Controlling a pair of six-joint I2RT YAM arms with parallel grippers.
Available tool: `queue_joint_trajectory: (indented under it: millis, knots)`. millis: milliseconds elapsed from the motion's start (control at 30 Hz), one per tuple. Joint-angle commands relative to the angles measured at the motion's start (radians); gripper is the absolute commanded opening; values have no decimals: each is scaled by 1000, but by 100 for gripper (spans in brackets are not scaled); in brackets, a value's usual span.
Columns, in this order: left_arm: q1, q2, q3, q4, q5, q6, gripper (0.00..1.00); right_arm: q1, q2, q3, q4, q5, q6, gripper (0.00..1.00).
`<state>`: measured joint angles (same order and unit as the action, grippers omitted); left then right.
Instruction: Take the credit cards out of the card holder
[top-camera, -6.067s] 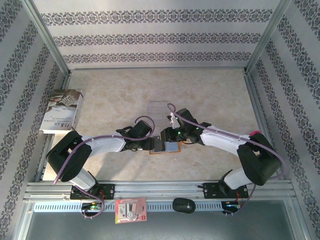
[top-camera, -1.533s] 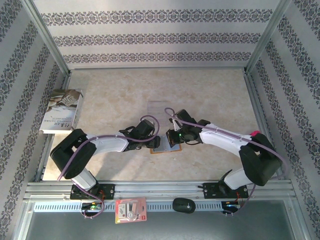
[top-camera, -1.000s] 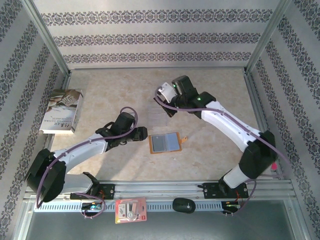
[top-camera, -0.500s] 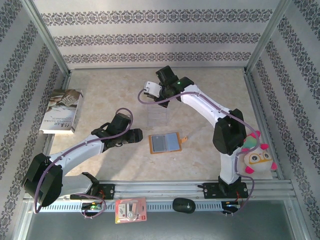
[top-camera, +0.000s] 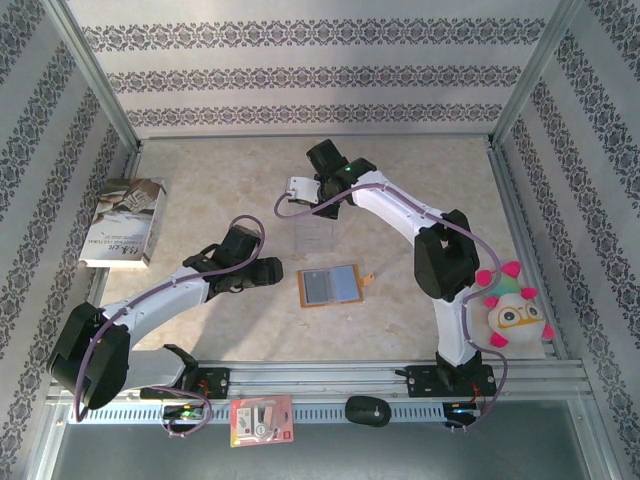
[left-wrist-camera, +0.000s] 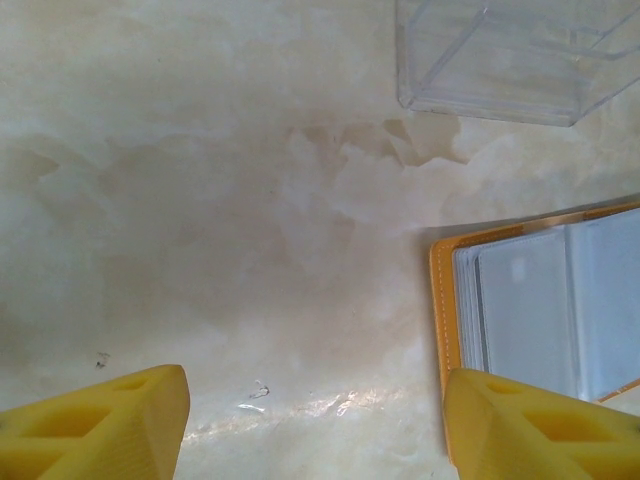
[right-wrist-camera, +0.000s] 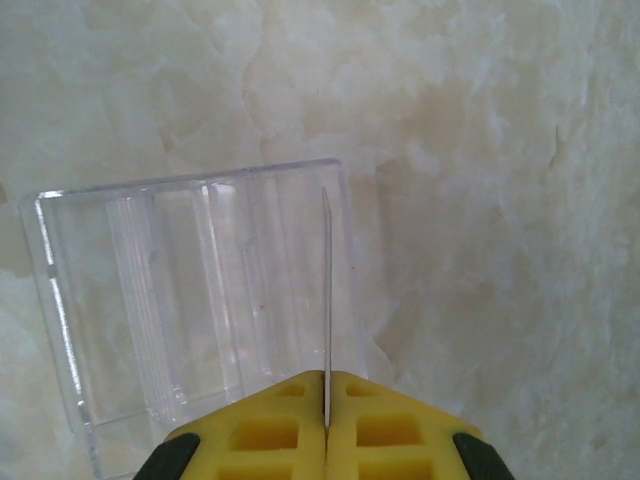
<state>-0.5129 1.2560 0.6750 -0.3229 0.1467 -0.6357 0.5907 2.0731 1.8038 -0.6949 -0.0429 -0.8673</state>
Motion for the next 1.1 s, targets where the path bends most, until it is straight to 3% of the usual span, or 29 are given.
queue_joint_trajectory:
  millis: [0, 833, 1067]
  knots:
    - [14, 9, -5, -30, 2, -10, 68, -9, 37, 28, 20, 11, -29, 0]
    - [16, 25, -20, -6, 2, -19, 67, -18, 75, -16, 68, 2, -30, 0]
    - [15, 33, -20, -2, 8, -21, 67, -17, 85, -27, 89, 9, -19, 12]
